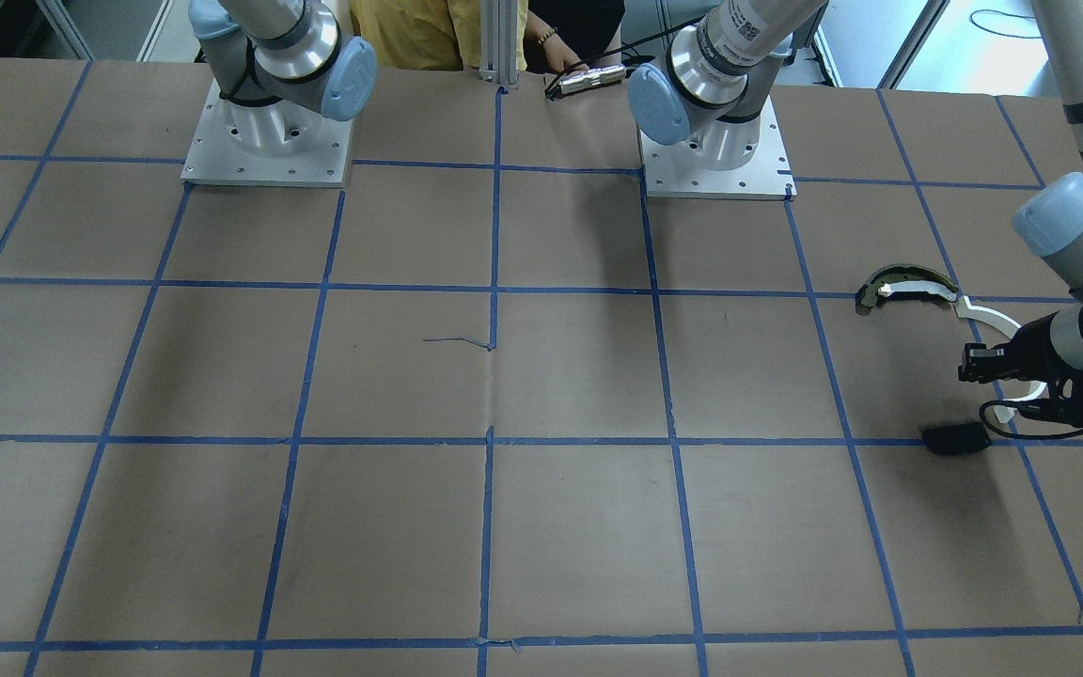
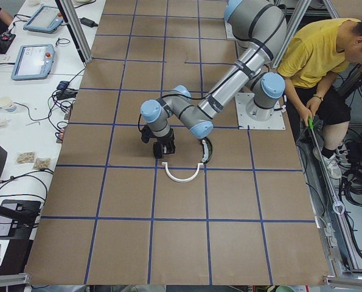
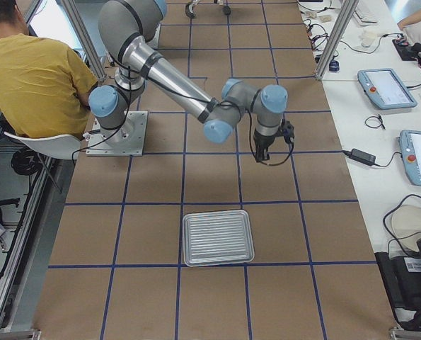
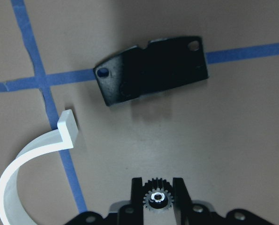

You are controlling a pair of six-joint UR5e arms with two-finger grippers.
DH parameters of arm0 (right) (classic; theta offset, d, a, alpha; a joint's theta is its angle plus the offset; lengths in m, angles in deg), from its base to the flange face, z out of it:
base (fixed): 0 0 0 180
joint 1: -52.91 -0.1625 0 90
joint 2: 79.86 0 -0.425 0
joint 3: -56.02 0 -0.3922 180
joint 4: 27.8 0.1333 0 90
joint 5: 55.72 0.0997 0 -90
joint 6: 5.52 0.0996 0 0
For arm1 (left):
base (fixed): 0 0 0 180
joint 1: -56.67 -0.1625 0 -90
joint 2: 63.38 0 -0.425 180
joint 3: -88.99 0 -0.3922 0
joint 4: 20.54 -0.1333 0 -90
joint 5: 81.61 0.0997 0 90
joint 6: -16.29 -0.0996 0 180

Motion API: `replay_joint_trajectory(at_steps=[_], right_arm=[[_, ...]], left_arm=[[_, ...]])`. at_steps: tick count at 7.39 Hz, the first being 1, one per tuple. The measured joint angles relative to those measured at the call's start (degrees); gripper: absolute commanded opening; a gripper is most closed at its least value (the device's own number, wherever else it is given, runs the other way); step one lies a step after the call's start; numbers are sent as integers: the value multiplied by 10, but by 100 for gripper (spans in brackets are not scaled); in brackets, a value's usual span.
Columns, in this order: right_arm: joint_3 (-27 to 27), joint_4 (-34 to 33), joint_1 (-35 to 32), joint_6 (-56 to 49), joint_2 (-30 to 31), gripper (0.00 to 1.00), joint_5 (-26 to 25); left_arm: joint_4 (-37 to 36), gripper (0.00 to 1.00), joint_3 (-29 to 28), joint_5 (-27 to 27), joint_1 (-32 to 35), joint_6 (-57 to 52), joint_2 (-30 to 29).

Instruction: Place bearing gear from tray to pile

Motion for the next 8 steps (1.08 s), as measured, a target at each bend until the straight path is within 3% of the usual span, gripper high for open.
replay_joint_trajectory(at_steps=[1, 2, 3, 5, 6, 7, 8], right_arm=[[-40, -9, -86, 132, 23, 0, 26], [-67, -35, -178, 258, 33, 0, 45], [-79, -70, -274, 378, 27, 0, 52], [-84, -167, -423, 555, -28, 0, 51], [-83, -204, -475, 622, -59, 0, 50], [-84, -218, -511, 661, -77, 20, 50], [-85, -219, -530, 675, -85, 99, 49]], left_arm=[[-9, 15, 0, 2, 0, 0, -10], [-13, 43, 0, 2, -1, 0, -17], [-14, 55, 0, 3, -1, -1, -20], [-13, 95, 0, 5, -1, -2, -20], [-11, 100, 1, 6, -2, -1, -20], [-9, 100, 1, 6, -2, 0, -20], [-7, 100, -1, 6, -1, 0, -18]])
